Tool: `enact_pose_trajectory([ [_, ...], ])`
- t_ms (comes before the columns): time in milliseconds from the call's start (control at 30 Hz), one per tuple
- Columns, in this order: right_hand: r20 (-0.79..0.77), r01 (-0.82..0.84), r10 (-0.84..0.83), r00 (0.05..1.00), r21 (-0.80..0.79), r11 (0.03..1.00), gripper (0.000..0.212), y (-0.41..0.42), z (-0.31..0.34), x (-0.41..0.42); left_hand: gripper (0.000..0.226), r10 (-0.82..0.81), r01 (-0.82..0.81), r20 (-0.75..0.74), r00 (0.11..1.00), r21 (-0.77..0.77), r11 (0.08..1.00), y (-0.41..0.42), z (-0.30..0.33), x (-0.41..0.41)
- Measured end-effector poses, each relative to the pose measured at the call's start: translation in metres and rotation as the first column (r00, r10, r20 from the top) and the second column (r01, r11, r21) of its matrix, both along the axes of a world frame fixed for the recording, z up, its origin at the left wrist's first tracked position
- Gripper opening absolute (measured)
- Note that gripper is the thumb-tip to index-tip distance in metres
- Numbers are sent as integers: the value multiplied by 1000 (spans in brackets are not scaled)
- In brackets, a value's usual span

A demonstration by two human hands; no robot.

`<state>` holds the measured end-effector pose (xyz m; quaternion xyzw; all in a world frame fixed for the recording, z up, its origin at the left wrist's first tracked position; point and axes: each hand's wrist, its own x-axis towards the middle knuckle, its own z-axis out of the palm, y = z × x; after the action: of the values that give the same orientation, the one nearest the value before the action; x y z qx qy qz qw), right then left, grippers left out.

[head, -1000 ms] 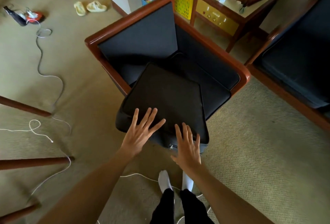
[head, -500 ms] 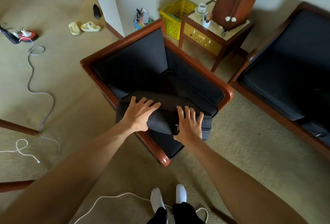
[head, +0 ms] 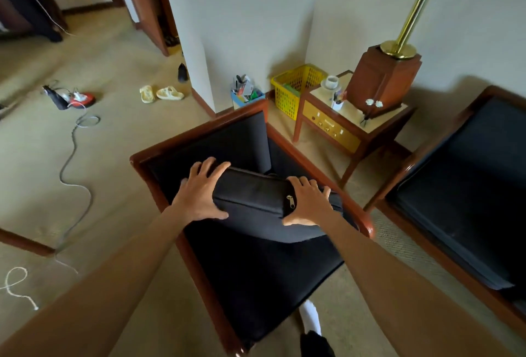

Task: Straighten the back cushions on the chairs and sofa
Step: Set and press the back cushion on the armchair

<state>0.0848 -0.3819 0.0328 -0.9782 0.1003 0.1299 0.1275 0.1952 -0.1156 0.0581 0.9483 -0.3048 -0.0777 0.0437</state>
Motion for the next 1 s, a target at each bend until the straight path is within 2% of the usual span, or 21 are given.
enact_pose_trajectory([
  [67,-43,-21,22,999,32,999,116,-26,6,28,117,7,-12,-112,994,-43,999,-18,6,23],
  [233,-112,-156,162,980,62,986,119,-70,17,79,112,141,-138,-103,985,33,990,-67,18,53],
  [367,7,-340,340,940,71,938,124,-63,15,99,114,183,-179,-82,980,53,982,-78,18,58],
  [500,79,-353,345,935,137,925,118,-39,9,105,121,250,-256,-101,963,-50,965,-61,9,53],
  [600,133,-343,324,937,164,925,104,-26,14,110,106,293,-300,-82,953,-87,950,-45,10,56],
  [733,204,-347,305,930,221,911,99,-26,24,114,95,261,-264,-39,964,-97,960,-37,27,67],
  [833,216,-324,265,940,314,893,100,-40,31,117,95,200,-199,5,980,-41,979,-48,61,75],
  [1000,137,-293,259,956,403,867,101,-77,23,103,91,64,-70,58,996,97,993,-96,88,62],
])
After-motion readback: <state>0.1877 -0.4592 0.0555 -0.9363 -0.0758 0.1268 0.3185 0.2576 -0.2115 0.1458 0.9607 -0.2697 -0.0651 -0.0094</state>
